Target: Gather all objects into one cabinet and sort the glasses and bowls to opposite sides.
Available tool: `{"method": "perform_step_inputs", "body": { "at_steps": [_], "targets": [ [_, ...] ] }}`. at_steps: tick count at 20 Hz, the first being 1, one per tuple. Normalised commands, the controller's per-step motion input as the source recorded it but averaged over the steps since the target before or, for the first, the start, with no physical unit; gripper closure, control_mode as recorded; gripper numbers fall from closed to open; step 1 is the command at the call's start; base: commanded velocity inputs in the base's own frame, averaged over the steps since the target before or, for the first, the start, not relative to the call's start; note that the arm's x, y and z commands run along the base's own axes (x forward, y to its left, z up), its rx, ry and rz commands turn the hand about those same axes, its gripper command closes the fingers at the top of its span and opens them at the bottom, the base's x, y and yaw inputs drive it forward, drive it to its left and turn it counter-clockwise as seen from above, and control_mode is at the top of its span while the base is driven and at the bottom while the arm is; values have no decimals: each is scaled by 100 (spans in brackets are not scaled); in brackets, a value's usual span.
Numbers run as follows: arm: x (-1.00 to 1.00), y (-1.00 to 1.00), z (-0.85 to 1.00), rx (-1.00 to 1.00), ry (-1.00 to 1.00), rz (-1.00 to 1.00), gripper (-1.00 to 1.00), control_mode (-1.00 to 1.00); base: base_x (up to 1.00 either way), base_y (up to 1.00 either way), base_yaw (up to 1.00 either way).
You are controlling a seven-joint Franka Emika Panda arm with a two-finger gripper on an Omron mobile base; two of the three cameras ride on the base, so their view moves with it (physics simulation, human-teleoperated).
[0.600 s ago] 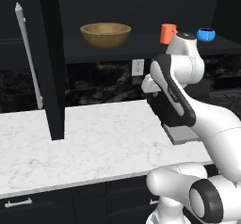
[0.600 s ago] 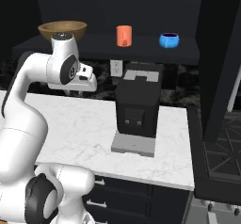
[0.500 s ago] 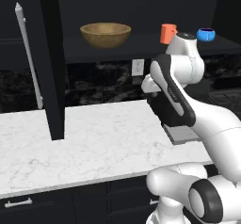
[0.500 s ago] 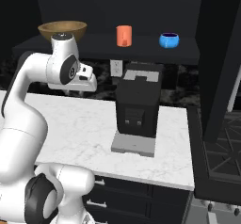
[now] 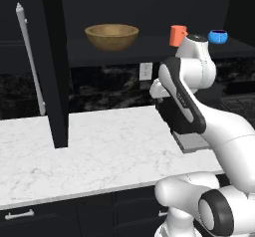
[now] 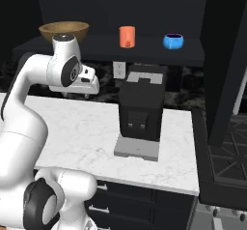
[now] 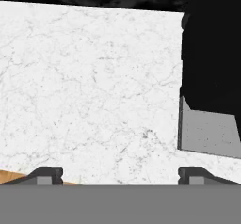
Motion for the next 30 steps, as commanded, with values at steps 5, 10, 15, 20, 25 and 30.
{"method": "perform_step_inputs", "body": {
  "at_steps": [5,10,15,20,25,30],
  "targets": [
    [0,0,0,0,0,0,-100,100,-61,0,0],
    [0,0,0,0,0,0,-100,100,-79,-1,-4],
    [0,0,0,0,0,0,-100,100,-84,0,-8],
    [0,0,0,0,0,0,-100,100,-86,0,-9],
    [0,0,0,0,0,0,-100,100,-31,0,-5],
    [0,0,0,0,0,0,-100,100,-2,-2,-4]
  ]
}}
